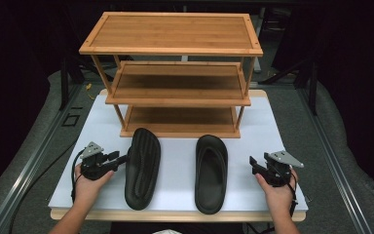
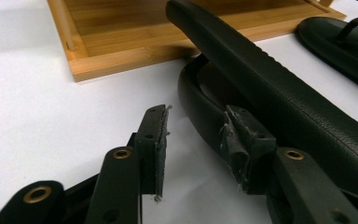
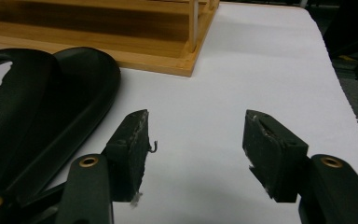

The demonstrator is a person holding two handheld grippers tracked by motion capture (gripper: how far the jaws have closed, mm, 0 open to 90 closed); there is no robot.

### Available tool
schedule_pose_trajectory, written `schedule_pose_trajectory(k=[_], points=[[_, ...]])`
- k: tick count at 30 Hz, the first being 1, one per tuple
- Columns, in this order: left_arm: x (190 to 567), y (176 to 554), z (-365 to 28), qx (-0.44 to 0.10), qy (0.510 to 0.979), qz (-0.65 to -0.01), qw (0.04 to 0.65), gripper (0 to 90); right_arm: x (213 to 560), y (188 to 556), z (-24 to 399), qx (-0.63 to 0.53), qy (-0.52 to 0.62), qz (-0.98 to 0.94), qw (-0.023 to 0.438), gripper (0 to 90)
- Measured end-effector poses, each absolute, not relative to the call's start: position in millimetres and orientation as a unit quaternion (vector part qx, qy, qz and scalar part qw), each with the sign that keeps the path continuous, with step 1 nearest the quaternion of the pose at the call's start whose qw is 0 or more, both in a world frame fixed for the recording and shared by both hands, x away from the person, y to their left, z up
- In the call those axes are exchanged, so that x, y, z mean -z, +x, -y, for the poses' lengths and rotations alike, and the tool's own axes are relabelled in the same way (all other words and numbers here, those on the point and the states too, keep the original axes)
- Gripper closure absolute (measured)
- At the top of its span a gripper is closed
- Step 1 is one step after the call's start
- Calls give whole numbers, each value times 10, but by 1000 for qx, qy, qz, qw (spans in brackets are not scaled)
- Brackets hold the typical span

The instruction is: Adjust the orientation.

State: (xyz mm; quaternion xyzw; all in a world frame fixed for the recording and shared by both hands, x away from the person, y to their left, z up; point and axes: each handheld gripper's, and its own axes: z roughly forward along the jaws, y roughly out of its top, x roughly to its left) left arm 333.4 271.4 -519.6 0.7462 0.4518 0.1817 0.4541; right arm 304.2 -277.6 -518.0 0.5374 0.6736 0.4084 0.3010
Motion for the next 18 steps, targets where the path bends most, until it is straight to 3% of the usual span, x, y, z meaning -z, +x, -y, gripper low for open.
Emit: schedule_pose_trajectory(k=[10, 18], points=[[5138, 3311, -2662, -179, 741, -443, 472, 614, 5177, 3025, 2782, -411, 539, -674, 294, 406], [5073, 3298, -2617, -181, 736, -439, 483, 561, 5184, 3024, 2796, -416, 545, -668, 290, 401]])
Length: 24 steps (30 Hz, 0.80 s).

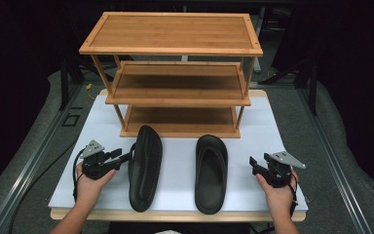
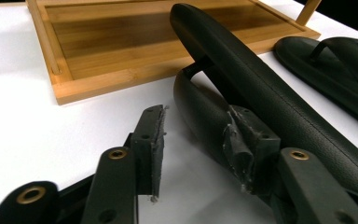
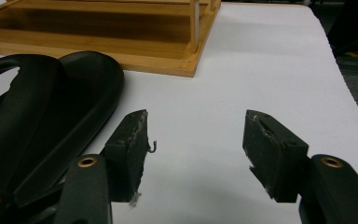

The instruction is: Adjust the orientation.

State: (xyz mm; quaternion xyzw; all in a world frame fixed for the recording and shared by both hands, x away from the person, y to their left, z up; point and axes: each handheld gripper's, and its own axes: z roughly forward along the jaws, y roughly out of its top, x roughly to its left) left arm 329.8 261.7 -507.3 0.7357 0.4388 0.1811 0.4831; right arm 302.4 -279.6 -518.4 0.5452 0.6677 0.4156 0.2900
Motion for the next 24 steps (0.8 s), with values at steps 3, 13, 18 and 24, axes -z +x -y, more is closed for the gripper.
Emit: schedule_pose_trajectory(k=[3, 13, 18, 24], points=[[5043, 3295, -2596, -180, 735, -435, 488, 547, 5192, 3027, 2787, -418, 544, -668, 289, 401], [4971, 3292, -2469, -177, 726, -430, 506, 538, 5191, 3020, 2805, -421, 548, -663, 287, 400], [4916, 3295, -2370, -156, 722, -425, 523, 495, 5189, 3014, 2812, -424, 550, -660, 287, 398], [4935, 3328, -2204, -146, 726, -418, 526, 494, 5195, 3016, 2813, -425, 550, -661, 282, 397]])
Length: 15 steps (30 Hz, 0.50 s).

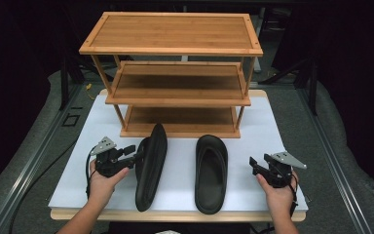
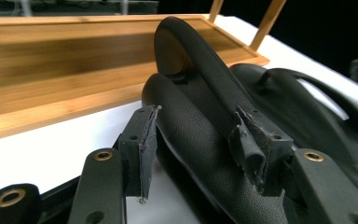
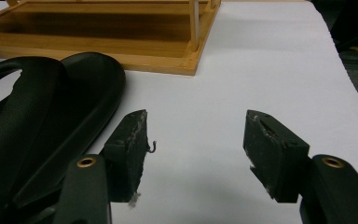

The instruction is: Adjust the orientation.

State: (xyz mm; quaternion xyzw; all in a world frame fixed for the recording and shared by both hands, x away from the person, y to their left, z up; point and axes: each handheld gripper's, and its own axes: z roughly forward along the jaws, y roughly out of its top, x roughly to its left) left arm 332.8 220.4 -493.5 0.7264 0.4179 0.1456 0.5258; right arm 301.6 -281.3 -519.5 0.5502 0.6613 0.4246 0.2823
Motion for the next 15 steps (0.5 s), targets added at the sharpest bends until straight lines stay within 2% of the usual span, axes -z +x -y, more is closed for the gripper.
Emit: schedule_pose_trajectory(k=[3, 7, 10, 15], points=[[4925, 3340, -2174, -150, 723, -424, 525, 510, 5193, 3013, 2818, -425, 552, -659, 282, 396], [4958, 3387, -2126, -97, 712, -429, 547, 481, 5194, 3013, 2826, -426, 554, -658, 280, 394], [4958, 3387, -2052, -83, 712, -423, 554, 471, 5196, 3014, 2830, -427, 554, -658, 278, 394], [4926, 3355, -1936, -83, 720, -408, 555, 524, 5194, 3012, 2836, -428, 555, -656, 278, 394]])
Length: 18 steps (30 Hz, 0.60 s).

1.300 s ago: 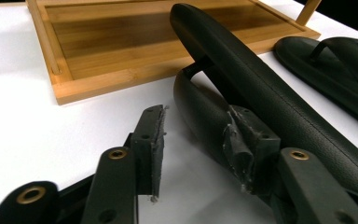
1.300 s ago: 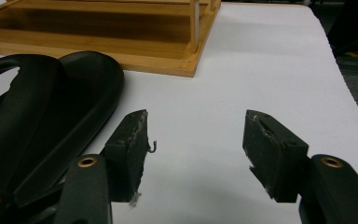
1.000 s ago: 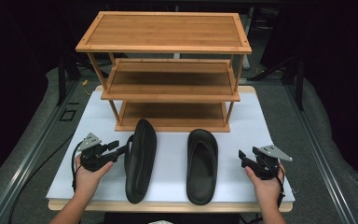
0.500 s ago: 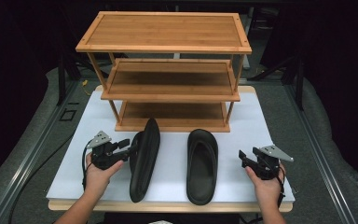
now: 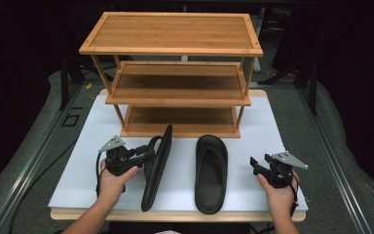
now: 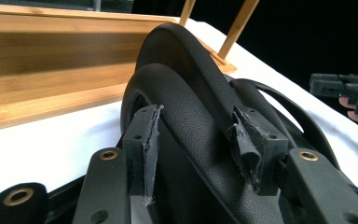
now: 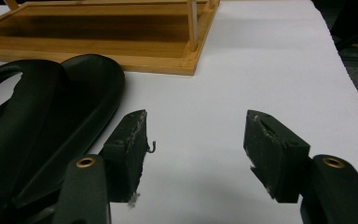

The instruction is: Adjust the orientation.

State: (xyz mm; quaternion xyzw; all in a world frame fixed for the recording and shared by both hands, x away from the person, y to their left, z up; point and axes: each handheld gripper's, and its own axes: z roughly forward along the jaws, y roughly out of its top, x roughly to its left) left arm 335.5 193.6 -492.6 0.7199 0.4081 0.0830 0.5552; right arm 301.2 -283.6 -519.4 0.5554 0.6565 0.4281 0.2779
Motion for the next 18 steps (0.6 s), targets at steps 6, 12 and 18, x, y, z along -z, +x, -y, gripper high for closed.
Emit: schedule_pose_trajectory(k=[6, 12, 18], points=[[4953, 3351, -1837, -47, 717, -404, 567, 583, 5196, 3014, 2846, -430, 556, -657, 274, 394], [4918, 3307, -1745, -36, 726, -394, 562, 667, 5198, 3016, 2855, -429, 557, -656, 274, 395], [4873, 3219, -1732, -48, 738, -385, 553, 789, 5201, 3017, 2865, -429, 559, -655, 273, 397]])
